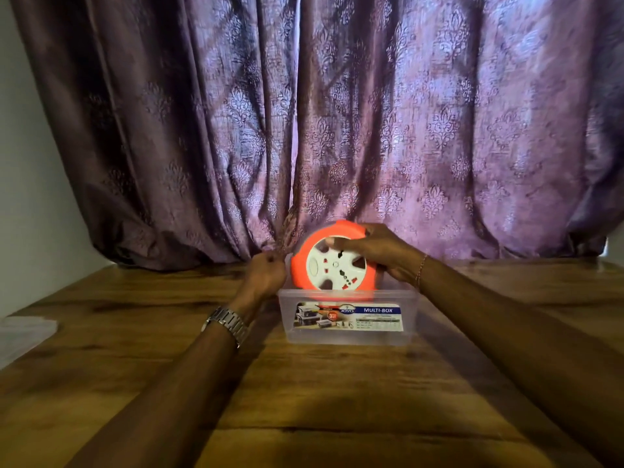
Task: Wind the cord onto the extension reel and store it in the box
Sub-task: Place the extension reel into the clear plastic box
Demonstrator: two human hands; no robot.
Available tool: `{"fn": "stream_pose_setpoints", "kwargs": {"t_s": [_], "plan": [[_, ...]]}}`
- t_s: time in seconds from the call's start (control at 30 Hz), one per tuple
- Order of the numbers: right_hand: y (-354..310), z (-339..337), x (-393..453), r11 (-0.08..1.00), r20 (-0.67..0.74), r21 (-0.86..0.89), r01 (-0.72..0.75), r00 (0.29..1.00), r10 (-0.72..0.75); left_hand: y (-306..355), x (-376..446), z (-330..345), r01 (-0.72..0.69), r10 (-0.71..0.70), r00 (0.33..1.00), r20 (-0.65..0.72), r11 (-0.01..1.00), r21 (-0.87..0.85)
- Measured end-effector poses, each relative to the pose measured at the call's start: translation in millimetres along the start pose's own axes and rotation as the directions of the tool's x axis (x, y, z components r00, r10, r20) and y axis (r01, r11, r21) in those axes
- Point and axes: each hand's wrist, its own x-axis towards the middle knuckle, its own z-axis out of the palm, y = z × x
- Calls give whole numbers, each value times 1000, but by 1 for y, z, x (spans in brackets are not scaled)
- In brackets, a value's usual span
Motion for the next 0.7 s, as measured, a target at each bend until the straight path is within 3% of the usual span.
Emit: {"fn": "stream_pose_setpoints", "kwargs": {"t_s": [0.2, 0.3, 0.37, 0.47, 0.53, 0.6, 0.7], "plan": [[9, 6, -2, 971, 250, -134, -197, 941, 226, 0, -1, 0, 81, -80, 997, 14, 994, -77], [11, 4, -3, 956, 265, -138, -260, 920, 289, 2, -2, 0, 89, -89, 996, 10, 995, -44], [9, 0, -4, 933, 226, -278, -228, 929, 295, 3, -3, 1, 88, -88, 996, 9, 995, -43], [5, -4, -8, 772, 116, -613, -167, 948, 297, 4, -5, 0, 87, -87, 996, 6, 996, -33], [7, -4, -7, 629, 130, -773, -85, 949, 288, 4, -6, 0, 91, -91, 996, 8, 996, -20], [7, -1, -7, 509, 167, -860, -8, 940, 296, 4, -6, -1, 86, -86, 996, 0, 996, -7], [5, 1, -8, 461, 175, -887, 16, 937, 303, 5, -8, -1, 74, -74, 997, -4, 997, -1]]}}
